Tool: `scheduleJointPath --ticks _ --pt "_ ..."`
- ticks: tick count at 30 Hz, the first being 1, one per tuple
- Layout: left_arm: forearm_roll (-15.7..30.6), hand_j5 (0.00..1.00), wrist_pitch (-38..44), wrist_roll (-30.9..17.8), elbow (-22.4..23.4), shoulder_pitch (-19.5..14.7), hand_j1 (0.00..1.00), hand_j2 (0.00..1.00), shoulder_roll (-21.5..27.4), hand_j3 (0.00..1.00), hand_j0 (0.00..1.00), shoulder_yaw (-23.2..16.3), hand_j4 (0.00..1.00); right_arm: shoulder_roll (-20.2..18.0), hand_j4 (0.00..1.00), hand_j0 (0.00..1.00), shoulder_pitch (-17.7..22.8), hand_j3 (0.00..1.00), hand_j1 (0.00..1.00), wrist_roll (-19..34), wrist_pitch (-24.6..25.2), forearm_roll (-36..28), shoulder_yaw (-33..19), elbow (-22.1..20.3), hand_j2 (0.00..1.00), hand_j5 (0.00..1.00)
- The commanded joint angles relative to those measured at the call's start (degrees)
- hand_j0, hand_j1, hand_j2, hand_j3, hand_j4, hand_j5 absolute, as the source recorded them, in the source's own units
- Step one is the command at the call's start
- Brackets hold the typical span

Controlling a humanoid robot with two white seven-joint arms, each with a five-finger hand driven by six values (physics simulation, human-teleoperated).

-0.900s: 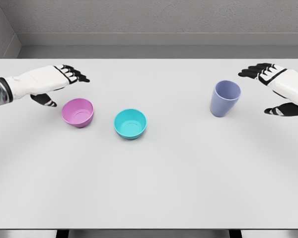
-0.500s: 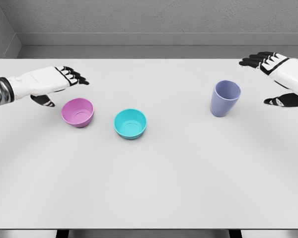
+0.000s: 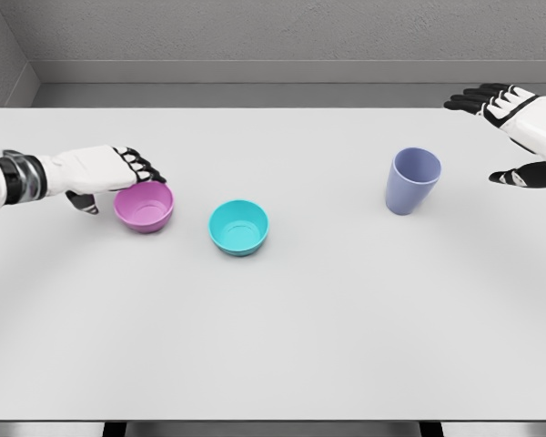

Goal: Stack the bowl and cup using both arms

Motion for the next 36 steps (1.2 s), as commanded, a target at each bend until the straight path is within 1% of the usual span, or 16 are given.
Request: scheduleJointPath --ticks 1,6,17,22,23,24,36 --pt "-0.16 1.00 0.13 -0.07 0.00 0.00 1.00 1.00 -0.48 1.00 1.00 0.06 1.00 0.02 1.00 1.00 0.00 1.00 1.00 -0.03 0.03 -0.28 -0.14 -0.01 1.00 1.00" --pt "0.45 1.00 0.13 0.37 -0.17 -0.09 1.00 1.00 -0.21 1.00 1.00 0.67 1.00 0.29 1.00 1.00 0.00 1.00 1.00 -0.03 0.03 -0.28 -0.14 0.08 1.00 1.00" --pt "0.45 1.00 0.13 0.37 -3.51 0.70 1.00 1.00 -0.30 1.00 1.00 -0.03 1.00 0.64 1.00 1.00 0.26 1.00 1.00 -0.03 0.03 -0.28 -0.05 -0.01 1.00 1.00" --pt "0.10 1.00 0.13 0.20 -3.60 0.70 1.00 1.00 -0.39 1.00 1.00 -0.12 1.00 0.64 1.00 1.00 0.26 1.00 1.00 -0.03 0.03 -0.28 -0.14 0.08 1.00 1.00" --pt "-0.07 1.00 0.13 0.11 -3.60 0.53 1.00 1.00 -0.39 1.00 1.00 -1.70 1.00 0.64 1.00 1.00 0.35 1.00 1.00 -0.03 0.03 -0.28 -0.14 0.08 1.00 1.00" --pt "-0.08 1.00 0.13 0.11 -3.60 0.53 1.00 1.00 -0.39 1.00 1.00 -1.88 1.00 0.64 1.00 1.00 0.35 1.00 1.00 -0.03 0.03 -0.28 -0.14 0.08 1.00 1.00" --pt "0.01 1.00 0.13 0.11 -3.60 0.53 1.00 1.00 -0.21 1.00 1.00 -2.14 1.00 0.64 1.00 1.00 0.44 1.00 1.00 -0.03 0.03 -0.28 -0.14 0.08 1.00 1.00"
